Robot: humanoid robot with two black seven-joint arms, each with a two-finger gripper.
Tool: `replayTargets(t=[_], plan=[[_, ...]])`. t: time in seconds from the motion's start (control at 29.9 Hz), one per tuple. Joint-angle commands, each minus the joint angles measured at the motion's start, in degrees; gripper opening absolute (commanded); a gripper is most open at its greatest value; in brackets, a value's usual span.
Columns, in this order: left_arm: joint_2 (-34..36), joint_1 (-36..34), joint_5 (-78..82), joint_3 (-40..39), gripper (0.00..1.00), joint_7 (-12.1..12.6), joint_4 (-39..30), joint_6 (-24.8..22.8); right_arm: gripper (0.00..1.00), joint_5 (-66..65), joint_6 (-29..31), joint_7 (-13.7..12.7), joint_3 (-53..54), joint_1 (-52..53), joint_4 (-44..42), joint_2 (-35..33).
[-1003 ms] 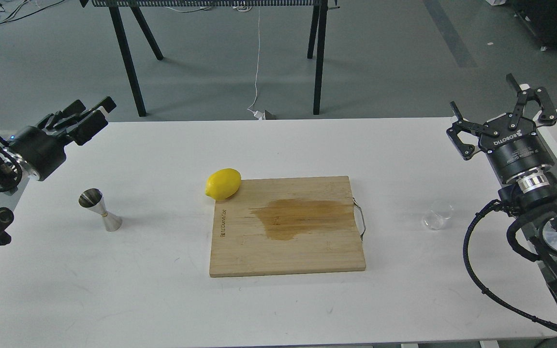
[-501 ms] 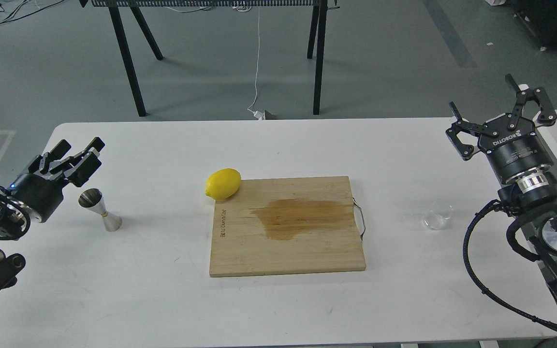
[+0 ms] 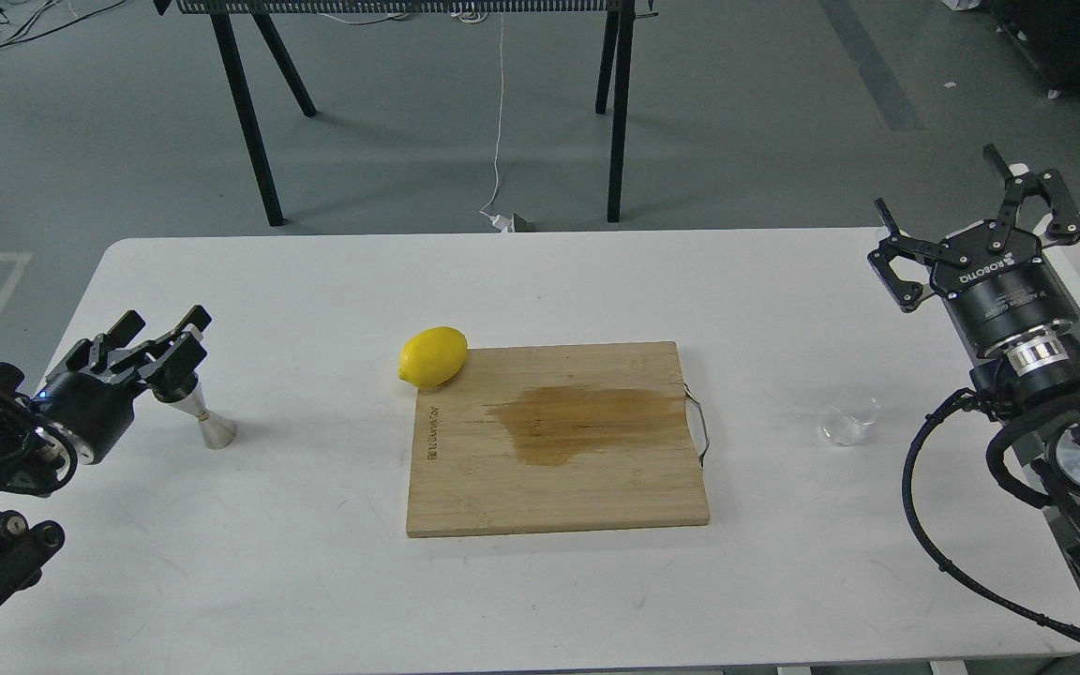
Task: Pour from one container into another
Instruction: 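Close the left gripper around the metal jigger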
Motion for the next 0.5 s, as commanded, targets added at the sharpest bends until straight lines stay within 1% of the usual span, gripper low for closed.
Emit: replayTargets(t=[0.0,0.17,0.47], plan=[[-1.3,0.3,0.0,0.7,1.0,0.0,1.0,0.3,0.99,0.0,-0.1,0.0,0.0,0.0,0.0,0.0],[-2.4,0.7,-0.1,0.8,1.0,0.0,4.2,1.0,0.99,0.0,-0.1,0.0,0.0,0.0,0.0,0.0],[-2.4,0.9,-0.2,0.9,1.0,0.0,4.5,1.2,0.99,0.0,0.0,0.0,0.1,-0.1,0.1,0.0]])
